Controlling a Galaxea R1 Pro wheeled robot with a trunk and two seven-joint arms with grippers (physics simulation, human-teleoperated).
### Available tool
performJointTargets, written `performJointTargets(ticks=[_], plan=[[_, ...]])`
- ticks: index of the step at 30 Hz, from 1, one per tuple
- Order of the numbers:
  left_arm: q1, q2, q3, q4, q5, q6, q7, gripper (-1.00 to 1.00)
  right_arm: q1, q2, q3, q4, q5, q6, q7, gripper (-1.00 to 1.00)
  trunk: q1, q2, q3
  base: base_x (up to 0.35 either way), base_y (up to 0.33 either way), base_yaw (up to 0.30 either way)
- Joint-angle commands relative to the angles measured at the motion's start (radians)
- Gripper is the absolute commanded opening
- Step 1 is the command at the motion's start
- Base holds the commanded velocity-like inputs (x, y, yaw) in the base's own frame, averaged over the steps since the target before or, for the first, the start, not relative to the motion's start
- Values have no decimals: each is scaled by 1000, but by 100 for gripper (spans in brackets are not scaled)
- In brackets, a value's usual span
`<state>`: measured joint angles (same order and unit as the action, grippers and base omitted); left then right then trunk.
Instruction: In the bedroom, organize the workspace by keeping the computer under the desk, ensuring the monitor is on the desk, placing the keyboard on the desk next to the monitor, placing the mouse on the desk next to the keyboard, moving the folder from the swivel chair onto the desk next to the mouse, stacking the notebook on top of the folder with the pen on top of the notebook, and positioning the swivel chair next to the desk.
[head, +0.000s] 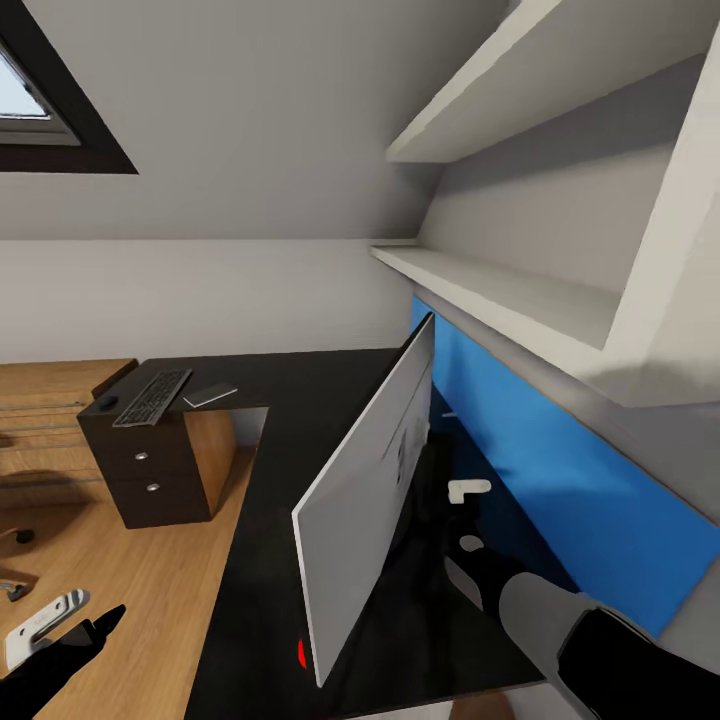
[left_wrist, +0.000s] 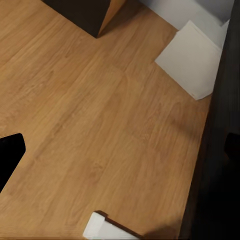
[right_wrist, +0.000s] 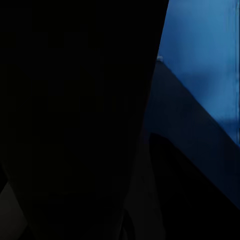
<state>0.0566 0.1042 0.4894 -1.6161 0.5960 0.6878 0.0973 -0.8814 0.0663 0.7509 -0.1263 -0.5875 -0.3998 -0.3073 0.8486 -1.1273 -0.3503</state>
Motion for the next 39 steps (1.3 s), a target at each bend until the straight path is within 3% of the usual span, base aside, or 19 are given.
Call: performJointTargets(ticks=[1,19,39], plan=[[0,1,0,-2,11,4,10,100,-1,0,21,2,-21,-5,-6,-100,0,-1,-1,0,-262,0],[0,0,-3,-2,10,4,9,100,-1,0,21,2,-20,-8,-6,-100,0,-1,-1,28,-204,0],[0,0,-3,-2,11,4,9,100,-1,0,21,2,-21,-8,-6,-100,0,-1,-1,71,-16,0]])
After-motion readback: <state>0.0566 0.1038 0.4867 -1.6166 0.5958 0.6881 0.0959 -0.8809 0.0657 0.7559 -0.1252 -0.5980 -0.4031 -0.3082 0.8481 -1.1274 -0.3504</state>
